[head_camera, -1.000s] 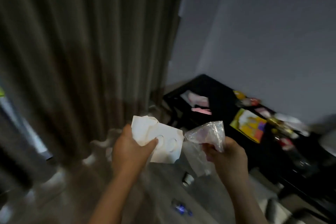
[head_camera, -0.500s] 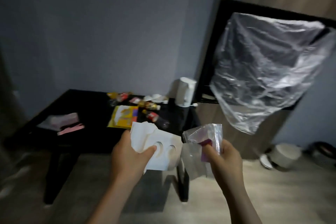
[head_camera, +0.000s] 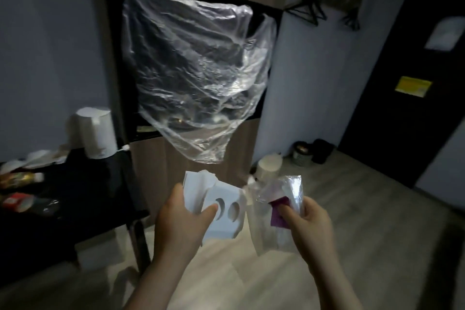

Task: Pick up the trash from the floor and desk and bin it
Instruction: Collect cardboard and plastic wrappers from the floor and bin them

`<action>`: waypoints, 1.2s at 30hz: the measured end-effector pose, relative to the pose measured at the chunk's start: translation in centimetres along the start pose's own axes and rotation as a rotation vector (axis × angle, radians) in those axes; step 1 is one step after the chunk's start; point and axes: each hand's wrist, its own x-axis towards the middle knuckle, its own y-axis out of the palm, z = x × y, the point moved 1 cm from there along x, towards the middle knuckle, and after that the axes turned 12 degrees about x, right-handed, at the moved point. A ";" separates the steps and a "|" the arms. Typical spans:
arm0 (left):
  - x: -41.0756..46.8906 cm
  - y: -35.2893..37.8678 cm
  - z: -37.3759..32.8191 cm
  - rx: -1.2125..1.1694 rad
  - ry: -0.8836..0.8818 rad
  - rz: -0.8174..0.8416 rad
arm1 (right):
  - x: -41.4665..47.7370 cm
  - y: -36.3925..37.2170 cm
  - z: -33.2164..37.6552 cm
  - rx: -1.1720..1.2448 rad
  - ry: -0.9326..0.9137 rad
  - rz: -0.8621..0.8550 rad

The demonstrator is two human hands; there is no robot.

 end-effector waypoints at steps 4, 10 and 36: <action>2.0 6.8 -2.7 -0.026 0.048 0.139 | 3.5 -4.2 -2.9 -0.030 0.056 -0.145; 8.5 15.8 -5.2 -0.084 0.121 0.282 | 11.1 -6.2 -6.8 -0.101 0.096 -0.302; 36.2 51.6 -19.9 -0.111 0.287 0.573 | 50.1 -13.4 -16.7 -0.184 0.166 -0.549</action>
